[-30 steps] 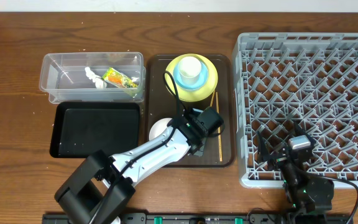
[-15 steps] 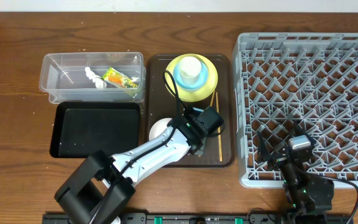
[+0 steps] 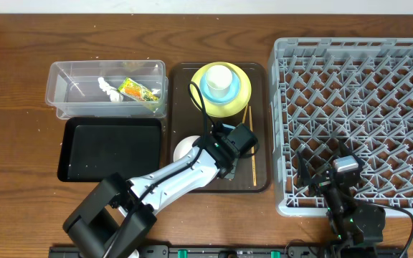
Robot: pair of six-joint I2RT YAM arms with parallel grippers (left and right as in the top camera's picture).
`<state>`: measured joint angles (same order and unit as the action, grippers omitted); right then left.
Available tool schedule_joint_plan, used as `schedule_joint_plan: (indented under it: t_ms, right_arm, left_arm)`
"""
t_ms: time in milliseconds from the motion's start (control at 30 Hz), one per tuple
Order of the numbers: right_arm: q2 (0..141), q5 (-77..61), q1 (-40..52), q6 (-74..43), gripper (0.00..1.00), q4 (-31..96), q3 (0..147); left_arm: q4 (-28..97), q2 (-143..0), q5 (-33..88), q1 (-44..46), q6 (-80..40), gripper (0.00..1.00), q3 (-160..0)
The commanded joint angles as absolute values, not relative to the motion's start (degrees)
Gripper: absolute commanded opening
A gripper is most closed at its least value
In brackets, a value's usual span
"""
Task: Sort waste into correct bins and load items into the dishwasher rack
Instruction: 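Lift the rice bowl with left gripper over the black tray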
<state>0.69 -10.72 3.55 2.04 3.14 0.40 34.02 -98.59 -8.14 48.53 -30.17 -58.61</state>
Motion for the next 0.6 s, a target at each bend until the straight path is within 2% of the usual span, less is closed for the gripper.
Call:
schedule_joint_plan:
  t_ms: [0, 467, 567]
  right_arm:
    - [0.4, -11.0, 2.8, 1.3, 0.99, 3.3, 0.3]
    - [0.4, -11.0, 2.8, 1.3, 0.99, 3.3, 0.3]
    - [0.4, -11.0, 2.8, 1.3, 0.99, 3.3, 0.3]
  left_arm:
    - [34.0, -99.2, -8.7, 48.6, -30.0, 0.07, -58.2]
    - [37.7, -88.4, -9.0, 48.6, -22.0, 0.06, -60.4]
    - [39.3, -84.9, -13.3, 48.6, -21.4, 0.06, -60.4]
